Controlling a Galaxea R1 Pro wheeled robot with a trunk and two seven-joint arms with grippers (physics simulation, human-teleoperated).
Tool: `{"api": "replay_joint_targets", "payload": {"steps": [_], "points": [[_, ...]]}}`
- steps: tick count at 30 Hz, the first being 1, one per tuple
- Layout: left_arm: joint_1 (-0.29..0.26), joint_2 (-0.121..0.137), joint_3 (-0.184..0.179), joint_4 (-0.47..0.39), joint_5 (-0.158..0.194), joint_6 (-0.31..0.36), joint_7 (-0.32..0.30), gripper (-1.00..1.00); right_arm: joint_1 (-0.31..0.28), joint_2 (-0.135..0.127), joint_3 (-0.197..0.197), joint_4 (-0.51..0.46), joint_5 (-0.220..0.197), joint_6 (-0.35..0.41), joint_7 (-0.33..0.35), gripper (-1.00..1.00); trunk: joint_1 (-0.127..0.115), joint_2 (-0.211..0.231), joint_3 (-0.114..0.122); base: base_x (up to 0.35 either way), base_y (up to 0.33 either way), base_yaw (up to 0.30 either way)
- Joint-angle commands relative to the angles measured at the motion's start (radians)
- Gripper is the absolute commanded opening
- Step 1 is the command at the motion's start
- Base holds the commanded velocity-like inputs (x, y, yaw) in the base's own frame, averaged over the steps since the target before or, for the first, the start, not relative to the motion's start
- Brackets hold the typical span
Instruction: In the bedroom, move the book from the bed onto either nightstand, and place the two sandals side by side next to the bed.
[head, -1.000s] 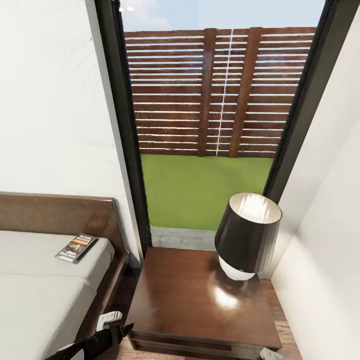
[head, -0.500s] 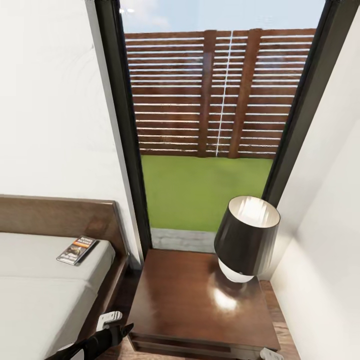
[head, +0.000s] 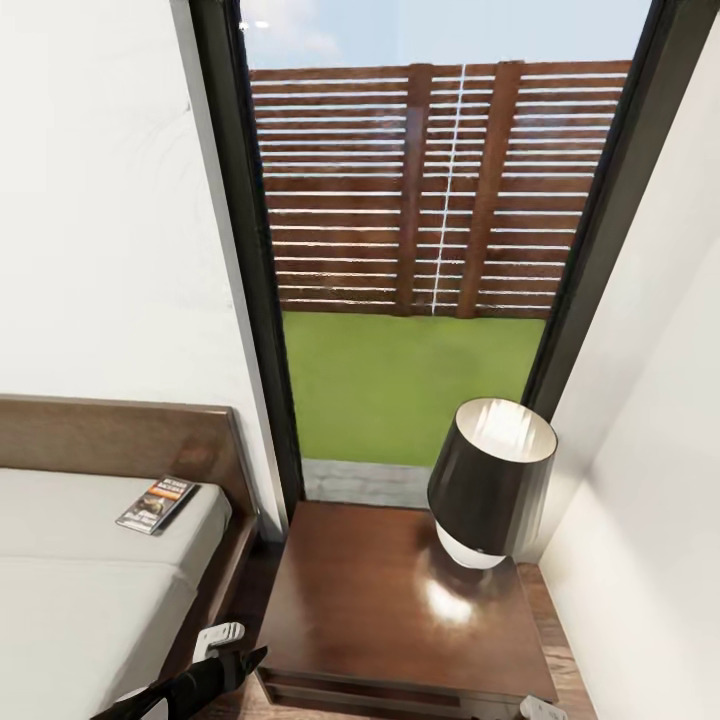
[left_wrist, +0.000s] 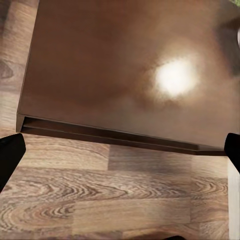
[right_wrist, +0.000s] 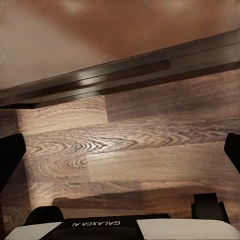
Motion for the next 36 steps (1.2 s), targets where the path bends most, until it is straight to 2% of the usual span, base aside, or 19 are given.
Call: {"api": "replay_joint_targets", "payload": {"steps": [1, 36], "points": [[-0.001, 0.0, 0.006, 0.001, -0.011, -0.006, -0.001, 1.0, -0.001, 0.0, 0.001, 0.002, -0.009, -0.002, 0.004, 1.0, -0.004, 0.007, 0.002, 0.0, 0.0, 0.0], [-0.001, 0.0, 0.006, 0.001, -0.011, -0.006, -0.002, 1.0, -0.001, 0.0, 0.001, 0.002, -0.009, -0.002, 0.004, 1.0, -0.138, 0.252, 0.112, 0.0, 0.0, 0.0]]}}
